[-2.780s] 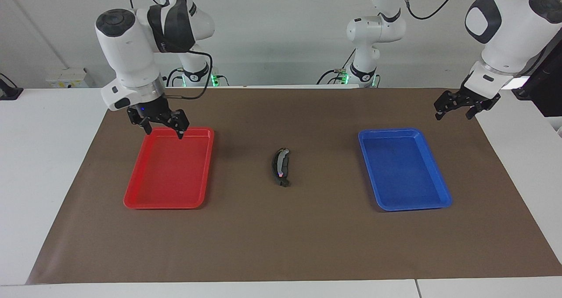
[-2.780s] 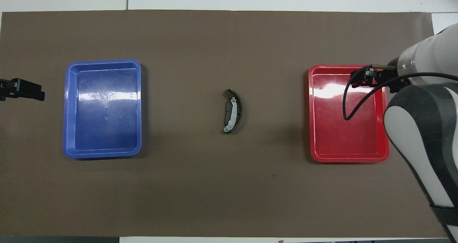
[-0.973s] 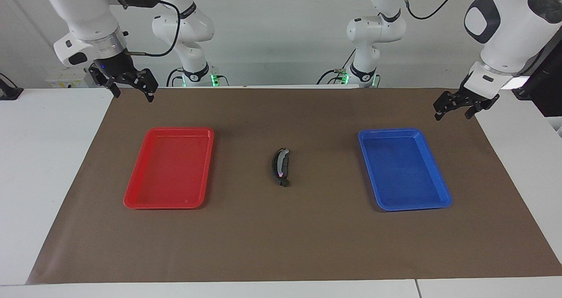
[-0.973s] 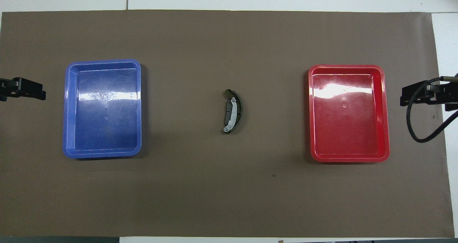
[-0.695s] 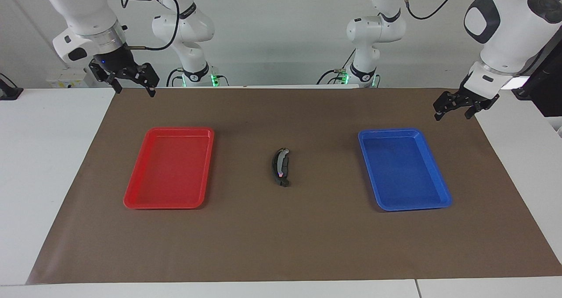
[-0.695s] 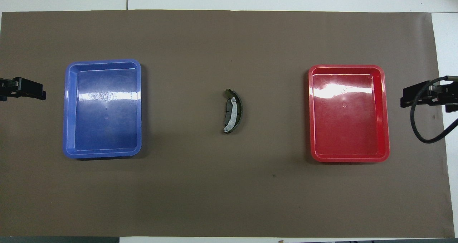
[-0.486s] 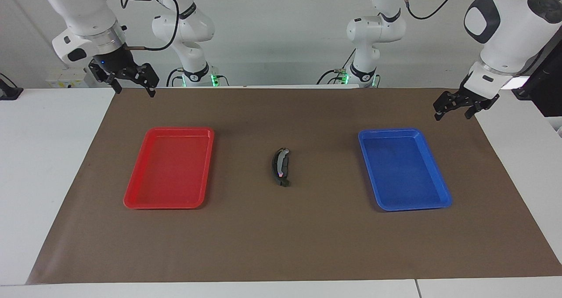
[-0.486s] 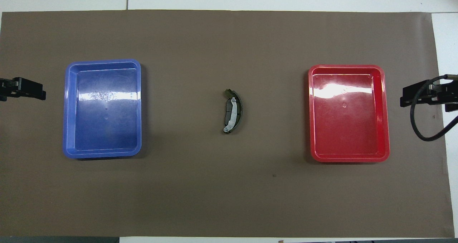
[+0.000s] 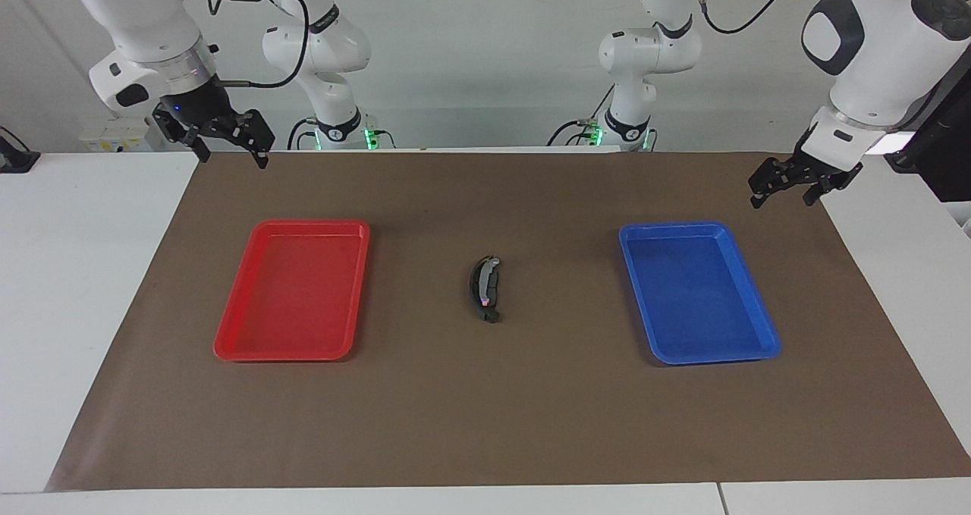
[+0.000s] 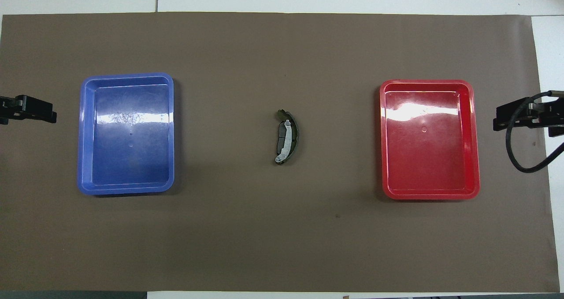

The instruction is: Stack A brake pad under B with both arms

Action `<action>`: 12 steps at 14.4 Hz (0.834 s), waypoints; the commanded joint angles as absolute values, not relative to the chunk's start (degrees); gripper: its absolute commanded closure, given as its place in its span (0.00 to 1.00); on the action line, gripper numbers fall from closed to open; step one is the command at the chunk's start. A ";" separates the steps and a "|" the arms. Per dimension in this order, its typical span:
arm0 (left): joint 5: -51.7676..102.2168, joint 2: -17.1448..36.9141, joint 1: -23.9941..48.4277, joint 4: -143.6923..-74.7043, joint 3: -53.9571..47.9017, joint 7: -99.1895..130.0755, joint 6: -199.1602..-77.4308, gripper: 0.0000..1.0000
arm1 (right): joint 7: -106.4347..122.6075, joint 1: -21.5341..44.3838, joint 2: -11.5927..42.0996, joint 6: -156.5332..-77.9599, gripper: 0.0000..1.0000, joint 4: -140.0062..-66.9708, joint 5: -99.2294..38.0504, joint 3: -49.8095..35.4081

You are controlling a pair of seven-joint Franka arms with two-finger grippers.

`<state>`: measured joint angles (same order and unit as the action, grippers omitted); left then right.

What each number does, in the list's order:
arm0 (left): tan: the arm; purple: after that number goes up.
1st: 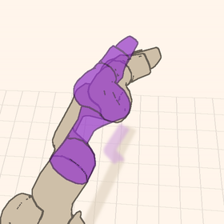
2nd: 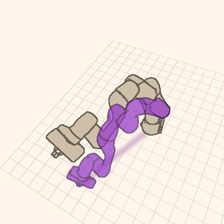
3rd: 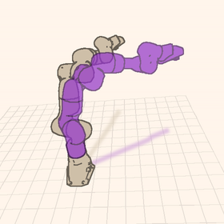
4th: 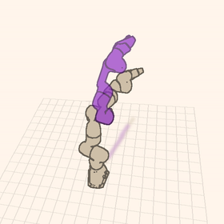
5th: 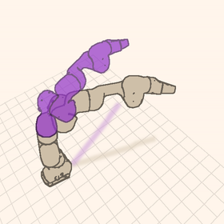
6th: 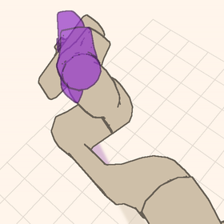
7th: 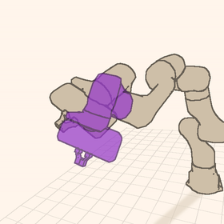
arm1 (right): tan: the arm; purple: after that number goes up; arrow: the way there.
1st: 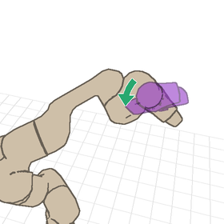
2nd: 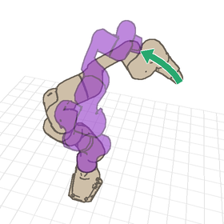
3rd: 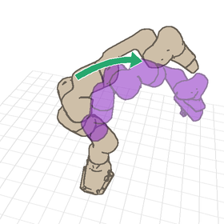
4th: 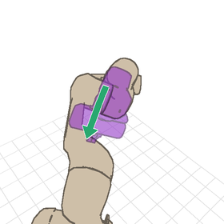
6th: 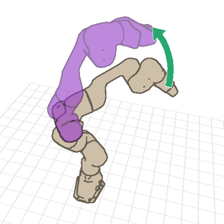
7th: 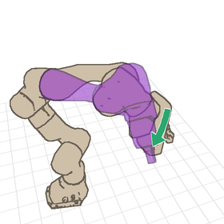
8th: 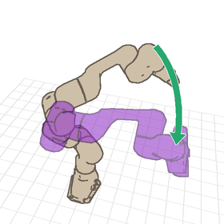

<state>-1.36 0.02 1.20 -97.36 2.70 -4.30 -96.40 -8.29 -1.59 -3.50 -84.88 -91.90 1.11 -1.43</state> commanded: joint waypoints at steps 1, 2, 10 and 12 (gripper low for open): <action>-1.67 -1.50 1.67 -98.88 2.81 -3.43 -96.33 0.01 | -7.21 -1.41 -2.99 -83.94 0.00 -90.70 0.18 -0.97; -1.67 -1.58 1.67 -98.88 2.81 -3.43 -96.42 0.01 | -7.21 -1.41 -2.90 -84.02 0.00 -90.70 0.18 -0.97; -1.67 -1.50 2.37 -98.88 2.72 -3.34 -96.68 0.01 | -7.29 -1.41 -3.16 -84.02 0.00 -91.14 0.18 -0.97; -1.67 -1.58 2.55 -98.88 2.73 -3.25 -96.68 0.01 | -7.29 -1.41 -3.16 -83.94 0.00 -91.14 0.18 -0.97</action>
<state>-1.36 0.02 1.50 -97.36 2.35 -4.28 -96.40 -8.29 -1.59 -3.49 -84.88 -91.88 1.11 -1.43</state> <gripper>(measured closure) 0.009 0.000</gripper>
